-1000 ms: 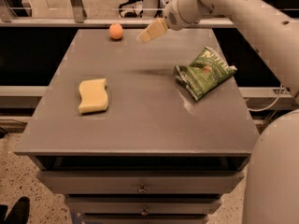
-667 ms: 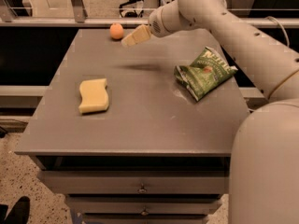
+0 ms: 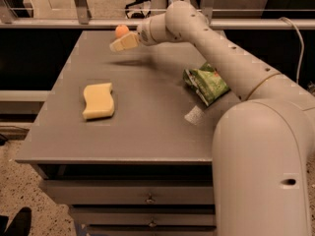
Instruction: Pick orange
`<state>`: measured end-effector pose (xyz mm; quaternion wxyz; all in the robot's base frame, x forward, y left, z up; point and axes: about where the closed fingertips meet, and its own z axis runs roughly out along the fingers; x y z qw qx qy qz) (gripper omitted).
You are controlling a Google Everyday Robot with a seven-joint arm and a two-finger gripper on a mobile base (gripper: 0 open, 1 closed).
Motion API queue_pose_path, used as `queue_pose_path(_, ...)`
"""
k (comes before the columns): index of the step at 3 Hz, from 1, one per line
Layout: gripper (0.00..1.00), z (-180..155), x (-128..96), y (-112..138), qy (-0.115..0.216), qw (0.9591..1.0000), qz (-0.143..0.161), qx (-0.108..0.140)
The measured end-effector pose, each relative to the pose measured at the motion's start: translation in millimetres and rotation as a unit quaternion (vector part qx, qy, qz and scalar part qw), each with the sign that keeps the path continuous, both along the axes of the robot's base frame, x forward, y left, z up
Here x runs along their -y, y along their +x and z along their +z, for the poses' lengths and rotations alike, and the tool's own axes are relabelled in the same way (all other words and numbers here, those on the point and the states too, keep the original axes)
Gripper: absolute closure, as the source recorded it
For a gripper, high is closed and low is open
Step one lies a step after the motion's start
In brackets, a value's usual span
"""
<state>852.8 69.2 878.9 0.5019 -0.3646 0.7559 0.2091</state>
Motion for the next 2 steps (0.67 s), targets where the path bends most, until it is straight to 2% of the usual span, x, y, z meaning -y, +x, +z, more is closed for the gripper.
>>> queue_pose_path(2,0.00,-19.1,-31.9,35.0,0.000,0.9998,-0.015,0.009)
